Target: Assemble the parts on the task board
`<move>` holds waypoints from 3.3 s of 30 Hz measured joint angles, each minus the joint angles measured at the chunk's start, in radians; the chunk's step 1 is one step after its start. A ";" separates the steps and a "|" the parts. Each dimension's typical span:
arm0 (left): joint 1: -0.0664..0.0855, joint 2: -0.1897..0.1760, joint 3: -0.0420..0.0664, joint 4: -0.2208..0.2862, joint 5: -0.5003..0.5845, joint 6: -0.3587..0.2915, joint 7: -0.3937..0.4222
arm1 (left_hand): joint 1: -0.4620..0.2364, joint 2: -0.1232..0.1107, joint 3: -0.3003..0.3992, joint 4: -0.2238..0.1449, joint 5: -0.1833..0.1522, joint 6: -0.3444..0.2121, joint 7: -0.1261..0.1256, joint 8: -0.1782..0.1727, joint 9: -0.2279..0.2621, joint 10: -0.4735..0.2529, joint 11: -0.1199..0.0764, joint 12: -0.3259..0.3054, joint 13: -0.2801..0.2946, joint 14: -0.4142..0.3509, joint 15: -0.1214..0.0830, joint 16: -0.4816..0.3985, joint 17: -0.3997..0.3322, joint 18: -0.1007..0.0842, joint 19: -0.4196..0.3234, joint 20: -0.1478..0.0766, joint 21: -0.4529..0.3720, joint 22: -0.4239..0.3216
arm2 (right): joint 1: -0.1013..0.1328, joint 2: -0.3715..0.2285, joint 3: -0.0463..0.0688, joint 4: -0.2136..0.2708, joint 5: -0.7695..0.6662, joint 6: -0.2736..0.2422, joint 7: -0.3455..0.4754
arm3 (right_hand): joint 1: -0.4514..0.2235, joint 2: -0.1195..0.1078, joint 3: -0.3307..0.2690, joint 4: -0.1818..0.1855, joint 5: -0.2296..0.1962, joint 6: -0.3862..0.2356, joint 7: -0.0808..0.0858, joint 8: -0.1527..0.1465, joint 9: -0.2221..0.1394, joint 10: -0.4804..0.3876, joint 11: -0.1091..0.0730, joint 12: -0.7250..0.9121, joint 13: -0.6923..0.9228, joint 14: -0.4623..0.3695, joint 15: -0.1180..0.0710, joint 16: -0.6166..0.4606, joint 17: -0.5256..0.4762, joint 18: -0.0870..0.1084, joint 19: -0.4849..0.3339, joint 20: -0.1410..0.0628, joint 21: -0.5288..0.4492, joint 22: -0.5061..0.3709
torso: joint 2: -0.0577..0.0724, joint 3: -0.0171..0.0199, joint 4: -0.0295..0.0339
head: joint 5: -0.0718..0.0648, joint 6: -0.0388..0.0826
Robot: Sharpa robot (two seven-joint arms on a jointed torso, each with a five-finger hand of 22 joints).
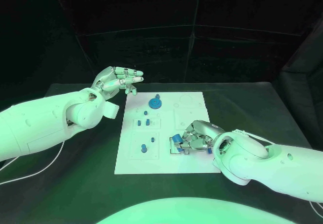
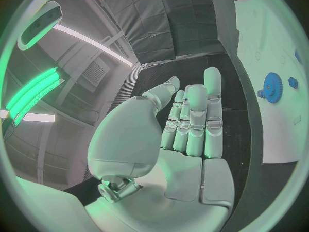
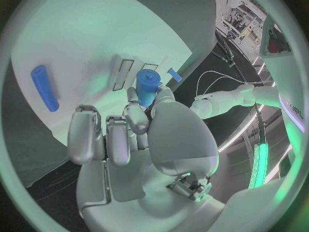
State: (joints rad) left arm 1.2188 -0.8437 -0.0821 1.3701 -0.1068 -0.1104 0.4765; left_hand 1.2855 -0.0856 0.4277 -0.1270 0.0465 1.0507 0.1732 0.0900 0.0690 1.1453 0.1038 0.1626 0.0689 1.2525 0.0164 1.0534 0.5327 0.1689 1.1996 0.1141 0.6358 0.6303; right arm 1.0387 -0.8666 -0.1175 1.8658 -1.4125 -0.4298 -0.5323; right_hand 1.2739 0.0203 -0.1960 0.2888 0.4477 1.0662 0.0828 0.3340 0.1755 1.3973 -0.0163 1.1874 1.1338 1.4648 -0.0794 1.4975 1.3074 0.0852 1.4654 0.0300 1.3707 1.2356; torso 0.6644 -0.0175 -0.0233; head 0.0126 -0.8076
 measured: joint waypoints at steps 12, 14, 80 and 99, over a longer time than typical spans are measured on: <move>0.000 0.000 0.000 0.002 0.000 0.001 -0.002 | 0.000 0.000 0.000 0.000 0.000 0.000 0.000 0.000 0.000 0.000 0.000 0.000 0.000 0.000 0.000 0.000 0.000 0.000 0.000 0.000 0.000 0.000 | 0.001 0.024 0.001 -0.015 0.014 0.033 -0.045 | -0.062 0.028 -0.030 0.002 -0.040 0.026 -0.020 0.004 0.054 0.000 -0.007 -0.031 -0.019 0.000 -0.007 0.004 0.000 0.000 0.000 -0.007 0.000 0.003 | 0.000 0.0007 -0.0012 | 0.004 -0.002; 0.000 0.000 0.000 0.002 0.000 0.001 -0.002 | 0.000 0.000 0.000 0.000 0.000 0.000 0.000 0.000 0.000 0.000 0.000 0.000 0.000 0.000 0.000 0.000 0.000 0.000 0.000 0.000 0.000 0.000 | 0.001 0.027 0.001 -0.017 0.014 0.034 -0.050 | -0.074 0.032 -0.043 0.001 -0.082 0.042 -0.032 0.006 0.057 0.000 -0.008 -0.035 -0.021 -0.002 -0.009 0.004 0.000 0.000 0.000 -0.007 0.000 0.003 | 0.000 0.0007 -0.0011 | 0.004 -0.002; 0.000 0.000 0.000 -0.003 0.000 0.006 -0.010 | 0.000 0.000 -0.004 0.004 0.000 0.000 0.000 0.000 0.000 0.000 0.000 0.000 0.000 -0.004 -0.004 -0.005 -0.005 0.000 0.000 0.000 0.000 -0.002 | 0.002 -0.074 0.002 0.019 -0.010 -0.022 0.034 | 0.041 -0.013 0.021 -0.137 -0.235 -0.009 -0.020 0.017 0.114 -0.025 -0.007 -0.122 -0.058 0.001 -0.006 0.003 0.000 0.000 0.002 -0.008 -0.008 0.002 | 0.002 0.0001 0.0000 | -0.008 0.000; 0.000 0.004 -0.007 -0.005 0.000 0.006 -0.011 | 0.000 0.000 -0.007 0.001 0.000 0.000 0.000 0.000 0.000 0.000 0.000 0.000 0.000 -0.004 -0.004 -0.005 -0.006 0.000 0.000 0.000 0.000 -0.003 | 0.046 -0.276 0.004 0.022 0.030 0.037 0.020 | 0.028 -0.015 -0.017 -0.127 -0.184 -0.043 -0.002 -0.033 0.094 -0.018 0.008 -0.107 -0.040 0.000 0.001 0.007 0.000 0.000 0.000 -0.006 0.000 0.018 | 0.001 0.0001 -0.0030 | -0.041 0.006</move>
State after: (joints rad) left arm 1.2187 -0.8398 -0.0895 1.3648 -0.1067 -0.1047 0.4655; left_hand 1.2855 -0.0856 0.4210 -0.1256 0.0465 1.0507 0.1732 0.0900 0.0690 1.1453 0.1038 0.1625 0.0689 1.2489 0.0128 1.0485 0.5264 0.1689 1.1996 0.1141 0.6358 0.6276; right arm 1.0851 -1.1426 -0.1136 1.8879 -1.3827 -0.3931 -0.5122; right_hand 1.3022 0.0056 -0.2129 0.1621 0.2633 1.0232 0.0808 0.3010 0.2693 1.3792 -0.0088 1.0803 1.0941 1.4651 -0.0785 1.5044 1.3074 0.0851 1.4650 0.0238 1.3707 1.2535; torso 0.6651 -0.0174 -0.0263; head -0.0284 -0.8013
